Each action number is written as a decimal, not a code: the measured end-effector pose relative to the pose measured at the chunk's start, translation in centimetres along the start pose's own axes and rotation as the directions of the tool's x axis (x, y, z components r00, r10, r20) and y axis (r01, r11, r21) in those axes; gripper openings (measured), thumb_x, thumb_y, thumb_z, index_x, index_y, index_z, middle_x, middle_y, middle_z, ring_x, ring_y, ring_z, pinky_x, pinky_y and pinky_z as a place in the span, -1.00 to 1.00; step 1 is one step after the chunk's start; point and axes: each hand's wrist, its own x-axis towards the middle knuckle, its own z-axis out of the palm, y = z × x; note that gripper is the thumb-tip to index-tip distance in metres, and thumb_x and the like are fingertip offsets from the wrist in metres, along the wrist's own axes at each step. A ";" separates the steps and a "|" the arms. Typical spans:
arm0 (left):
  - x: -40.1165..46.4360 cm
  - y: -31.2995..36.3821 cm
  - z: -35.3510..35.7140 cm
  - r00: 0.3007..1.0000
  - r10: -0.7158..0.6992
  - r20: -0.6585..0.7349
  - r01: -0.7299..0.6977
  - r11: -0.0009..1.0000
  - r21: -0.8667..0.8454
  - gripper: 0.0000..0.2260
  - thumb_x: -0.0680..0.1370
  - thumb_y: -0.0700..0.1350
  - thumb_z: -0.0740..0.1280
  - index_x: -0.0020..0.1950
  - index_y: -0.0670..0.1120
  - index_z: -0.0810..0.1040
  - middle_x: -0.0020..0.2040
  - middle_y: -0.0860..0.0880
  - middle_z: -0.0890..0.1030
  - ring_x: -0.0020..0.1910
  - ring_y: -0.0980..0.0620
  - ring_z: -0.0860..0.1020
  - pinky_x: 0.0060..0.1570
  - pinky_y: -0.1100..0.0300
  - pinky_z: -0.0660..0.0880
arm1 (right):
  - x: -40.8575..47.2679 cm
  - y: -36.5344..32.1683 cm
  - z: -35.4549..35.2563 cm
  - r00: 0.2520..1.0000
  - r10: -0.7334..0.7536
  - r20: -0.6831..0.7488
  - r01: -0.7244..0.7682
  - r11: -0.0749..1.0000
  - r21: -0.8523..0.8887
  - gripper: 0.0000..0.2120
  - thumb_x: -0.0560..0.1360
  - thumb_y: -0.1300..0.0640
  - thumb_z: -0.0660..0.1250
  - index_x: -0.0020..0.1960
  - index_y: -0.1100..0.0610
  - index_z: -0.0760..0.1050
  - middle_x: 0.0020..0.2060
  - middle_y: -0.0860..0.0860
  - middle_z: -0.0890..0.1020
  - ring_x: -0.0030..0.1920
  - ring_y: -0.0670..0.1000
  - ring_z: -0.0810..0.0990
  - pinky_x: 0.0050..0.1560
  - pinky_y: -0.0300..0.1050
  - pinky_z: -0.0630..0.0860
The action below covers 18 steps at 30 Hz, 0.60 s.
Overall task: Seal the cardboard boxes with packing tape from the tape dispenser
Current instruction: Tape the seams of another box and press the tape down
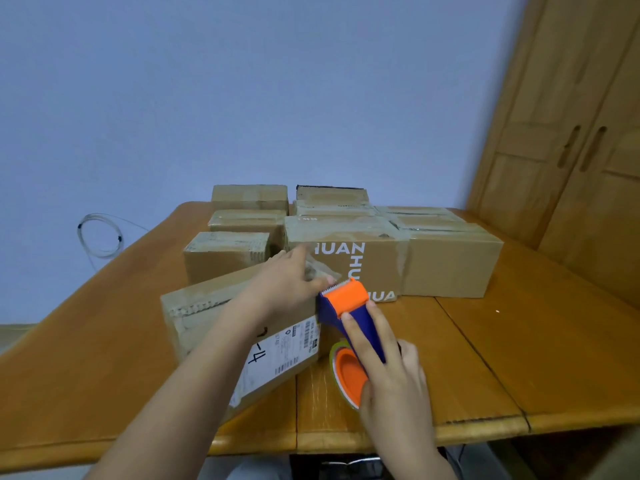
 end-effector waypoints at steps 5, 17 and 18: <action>0.4 -0.6 0.2 0.999 -0.050 -0.013 0.049 0.995 -0.091 -0.41 0.57 0.05 0.31 0.52 -0.07 0.16 0.39 -0.13 0.42 0.33 -0.07 0.42 0.26 -0.01 0.43 | -0.1 0.0 -0.5 0.999 0.027 0.039 -0.026 0.999 -0.019 0.21 -0.03 0.38 0.58 0.50 -0.15 0.20 0.47 -0.03 0.29 -0.05 0.06 0.54 -0.30 -0.11 0.58; 0.5 -0.2 0.4 0.998 -0.064 -0.029 0.063 0.997 -0.038 -0.26 0.48 0.23 0.33 0.51 -0.10 0.14 0.41 -0.13 0.38 0.35 -0.11 0.37 0.28 -0.02 0.39 | 0.8 0.6 -2.4 0.996 -0.037 0.083 0.044 0.995 -0.091 0.15 0.03 0.40 0.52 0.49 -0.18 0.20 0.44 -0.07 0.32 -0.11 0.04 0.53 -0.37 -0.19 0.50; 0.5 -0.3 0.4 0.997 -0.065 -0.034 0.064 0.998 -0.030 -0.25 0.49 0.22 0.33 0.52 -0.10 0.12 0.42 -0.14 0.37 0.37 -0.12 0.36 0.29 -0.02 0.38 | 0.8 0.6 -2.6 0.996 -0.040 0.082 0.048 0.994 -0.100 0.15 0.01 0.40 0.52 0.48 -0.18 0.23 0.43 -0.06 0.35 -0.12 0.04 0.54 -0.38 -0.19 0.50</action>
